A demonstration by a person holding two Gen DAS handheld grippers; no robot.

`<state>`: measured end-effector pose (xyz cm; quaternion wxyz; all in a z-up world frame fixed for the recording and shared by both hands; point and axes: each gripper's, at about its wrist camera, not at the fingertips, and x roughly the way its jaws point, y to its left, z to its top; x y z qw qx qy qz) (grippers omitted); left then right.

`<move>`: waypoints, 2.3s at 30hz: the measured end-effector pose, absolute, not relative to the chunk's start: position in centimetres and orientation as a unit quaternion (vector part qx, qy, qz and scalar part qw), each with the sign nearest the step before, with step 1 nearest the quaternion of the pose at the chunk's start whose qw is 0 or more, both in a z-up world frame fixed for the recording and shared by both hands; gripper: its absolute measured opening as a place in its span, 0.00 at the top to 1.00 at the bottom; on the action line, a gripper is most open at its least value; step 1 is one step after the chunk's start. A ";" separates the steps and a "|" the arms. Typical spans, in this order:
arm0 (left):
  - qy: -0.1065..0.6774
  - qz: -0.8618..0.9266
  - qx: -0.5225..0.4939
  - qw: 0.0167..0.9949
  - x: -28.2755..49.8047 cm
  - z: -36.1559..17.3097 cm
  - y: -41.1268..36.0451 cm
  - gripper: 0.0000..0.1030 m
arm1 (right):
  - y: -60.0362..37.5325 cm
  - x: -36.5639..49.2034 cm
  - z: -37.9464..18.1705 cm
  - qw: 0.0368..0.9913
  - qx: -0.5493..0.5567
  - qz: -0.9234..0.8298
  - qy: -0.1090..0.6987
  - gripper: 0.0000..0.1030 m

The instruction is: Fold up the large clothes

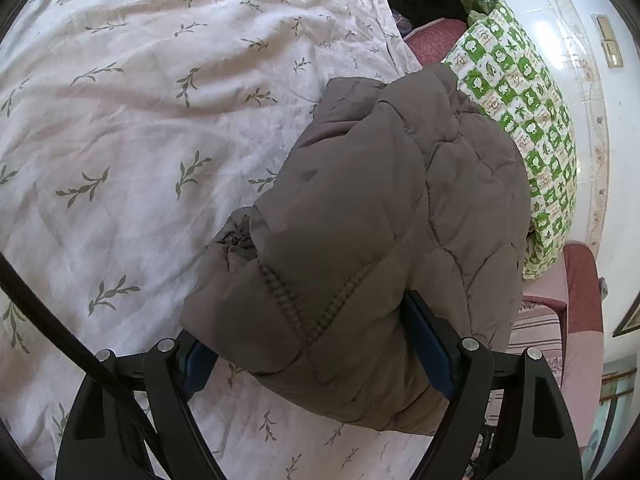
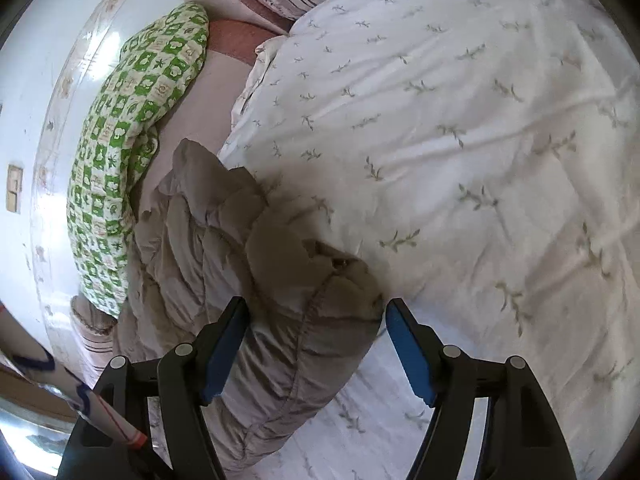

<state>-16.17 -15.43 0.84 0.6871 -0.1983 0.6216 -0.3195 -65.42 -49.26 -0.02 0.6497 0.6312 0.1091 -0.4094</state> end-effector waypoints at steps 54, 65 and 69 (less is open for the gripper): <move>0.267 -0.364 0.205 0.868 -38.2 8.3 -23.1 0.31 | -36.1 -55.1 7.8 0.864 0.225 -0.369 0.257 0.77; 0.270 -0.354 0.203 0.872 -36.8 5.1 -24.4 0.21 | -37.3 -49.7 3.3 0.834 0.170 -0.410 0.328 0.76; 0.272 -0.356 0.200 0.871 -36.6 4.8 -24.5 0.21 | -37.2 -49.2 2.9 0.831 0.153 -0.418 0.334 0.76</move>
